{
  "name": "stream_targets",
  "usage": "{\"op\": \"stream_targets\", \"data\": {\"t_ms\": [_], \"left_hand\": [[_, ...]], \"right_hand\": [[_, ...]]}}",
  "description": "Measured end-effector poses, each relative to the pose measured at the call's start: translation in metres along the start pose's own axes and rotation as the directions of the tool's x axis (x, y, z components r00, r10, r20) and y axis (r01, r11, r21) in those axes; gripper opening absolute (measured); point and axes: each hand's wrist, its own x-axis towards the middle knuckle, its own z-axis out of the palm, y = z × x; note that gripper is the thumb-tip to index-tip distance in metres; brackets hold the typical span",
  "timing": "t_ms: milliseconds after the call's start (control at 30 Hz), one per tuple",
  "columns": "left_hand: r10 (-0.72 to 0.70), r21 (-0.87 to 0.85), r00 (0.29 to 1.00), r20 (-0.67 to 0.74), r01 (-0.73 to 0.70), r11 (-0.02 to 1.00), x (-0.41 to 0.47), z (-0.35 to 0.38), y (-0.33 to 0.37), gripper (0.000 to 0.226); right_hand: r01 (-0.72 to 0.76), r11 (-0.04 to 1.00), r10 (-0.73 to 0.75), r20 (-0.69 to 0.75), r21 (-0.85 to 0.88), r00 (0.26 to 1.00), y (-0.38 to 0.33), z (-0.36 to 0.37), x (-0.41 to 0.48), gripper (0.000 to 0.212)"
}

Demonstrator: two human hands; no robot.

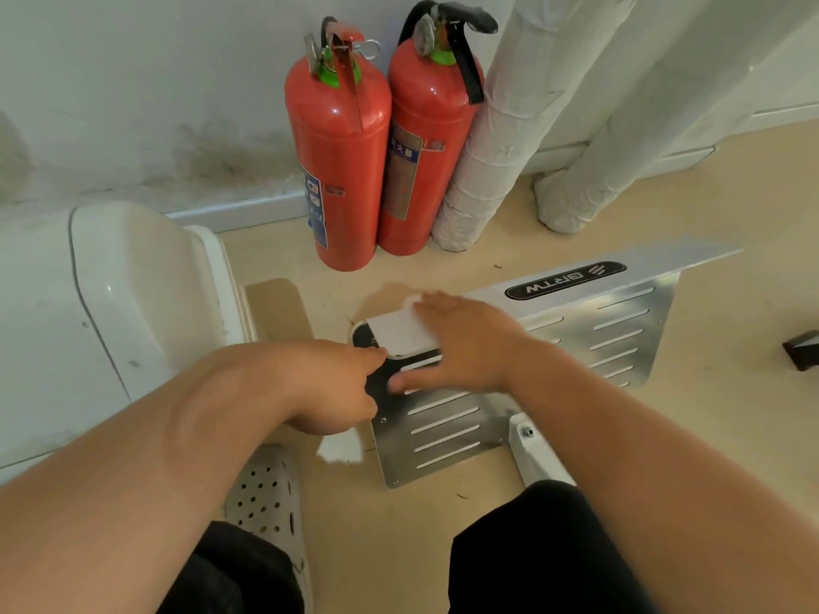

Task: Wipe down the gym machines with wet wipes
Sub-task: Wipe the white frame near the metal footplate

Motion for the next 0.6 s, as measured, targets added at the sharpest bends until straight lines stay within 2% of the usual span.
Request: {"op": "stream_targets", "data": {"t_ms": [67,167,233,333,400,467,533,600], "left_hand": [[0.005,0.019,1.0,0.015,-0.005,1.0,0.001,-0.002,0.001,0.068],[0.008,0.038,1.0,0.01,-0.008,0.999,0.003,-0.003,0.003,0.066],[-0.004,0.036,1.0,0.016,0.003,0.999,0.003,-0.003,0.003,0.068],[0.003,0.033,1.0,0.03,-0.004,0.999,0.004,-0.002,0.004,0.069],[0.005,0.045,0.999,0.034,-0.006,0.999,0.004,-0.003,0.005,0.069],[0.004,0.061,0.999,0.035,-0.006,0.998,0.004,-0.004,0.008,0.067],[0.012,0.067,0.999,0.032,-0.014,0.998,0.006,-0.005,0.01,0.063],[0.02,0.068,0.999,0.039,-0.023,0.997,0.009,-0.004,0.011,0.055]], "right_hand": [[0.149,0.989,-0.149,0.0,-0.021,0.989,-0.027,0.005,-0.009,0.129],[0.194,0.98,-0.195,-0.03,-0.034,0.98,-0.023,0.012,-0.037,0.13],[0.134,0.99,-0.135,-0.031,-0.047,0.99,0.005,0.013,-0.048,0.131],[-0.094,0.993,0.093,-0.014,-0.065,0.996,0.048,0.001,-0.042,0.145],[-0.165,0.985,0.165,0.006,-0.049,0.986,0.052,-0.007,-0.023,0.142],[-0.094,0.996,0.094,0.021,0.001,0.995,0.035,-0.009,0.002,0.136],[0.045,0.999,-0.046,0.038,0.028,0.998,0.006,-0.003,0.024,0.128],[0.168,0.986,-0.167,0.065,-0.014,0.984,-0.022,0.003,0.027,0.133]]}}
